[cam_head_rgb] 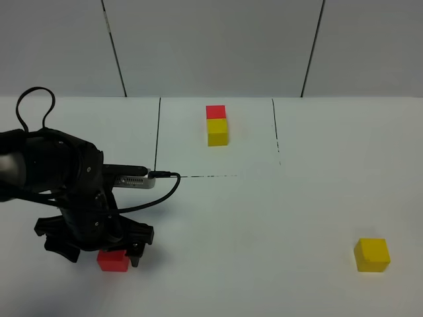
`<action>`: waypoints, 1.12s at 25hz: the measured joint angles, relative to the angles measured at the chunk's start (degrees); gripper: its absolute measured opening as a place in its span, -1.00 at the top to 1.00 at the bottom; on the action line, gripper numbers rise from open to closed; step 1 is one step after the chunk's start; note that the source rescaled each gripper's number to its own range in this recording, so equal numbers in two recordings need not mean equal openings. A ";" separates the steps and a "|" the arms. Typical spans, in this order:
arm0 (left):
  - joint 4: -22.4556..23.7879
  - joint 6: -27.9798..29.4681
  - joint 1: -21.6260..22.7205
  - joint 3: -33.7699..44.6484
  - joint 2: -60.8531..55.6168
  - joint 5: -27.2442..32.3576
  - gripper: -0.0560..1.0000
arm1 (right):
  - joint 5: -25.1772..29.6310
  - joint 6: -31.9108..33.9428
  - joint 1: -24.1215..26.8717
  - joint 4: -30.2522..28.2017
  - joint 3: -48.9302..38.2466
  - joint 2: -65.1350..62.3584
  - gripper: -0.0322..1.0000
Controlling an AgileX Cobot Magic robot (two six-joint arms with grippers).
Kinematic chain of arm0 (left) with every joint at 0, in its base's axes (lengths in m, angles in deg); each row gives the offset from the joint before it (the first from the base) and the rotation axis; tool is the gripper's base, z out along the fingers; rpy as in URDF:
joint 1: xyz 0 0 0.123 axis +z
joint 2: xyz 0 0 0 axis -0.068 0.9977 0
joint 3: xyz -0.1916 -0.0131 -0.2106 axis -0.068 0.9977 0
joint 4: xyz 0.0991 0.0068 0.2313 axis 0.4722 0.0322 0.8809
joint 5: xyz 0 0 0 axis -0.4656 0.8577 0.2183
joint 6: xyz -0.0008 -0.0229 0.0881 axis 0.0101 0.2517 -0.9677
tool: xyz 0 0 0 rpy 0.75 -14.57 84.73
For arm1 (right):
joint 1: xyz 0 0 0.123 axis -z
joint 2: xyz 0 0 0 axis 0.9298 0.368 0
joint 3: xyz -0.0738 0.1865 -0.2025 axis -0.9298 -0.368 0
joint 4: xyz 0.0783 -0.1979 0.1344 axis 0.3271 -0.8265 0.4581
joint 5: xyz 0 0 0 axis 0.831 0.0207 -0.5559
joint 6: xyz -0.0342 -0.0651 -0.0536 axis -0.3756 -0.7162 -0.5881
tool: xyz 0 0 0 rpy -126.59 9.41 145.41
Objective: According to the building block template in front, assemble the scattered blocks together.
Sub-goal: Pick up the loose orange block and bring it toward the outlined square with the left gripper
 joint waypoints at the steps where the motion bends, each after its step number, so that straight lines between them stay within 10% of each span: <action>1: 0.00 0.04 -0.04 0.00 0.59 -0.73 -0.89 | 0.00 0.00 0.00 0.00 0.00 0.00 -0.62; 28: -1.50 0.46 -0.11 -1.10 7.21 -4.37 -0.25 | 0.00 0.00 0.00 0.00 0.00 0.00 -0.62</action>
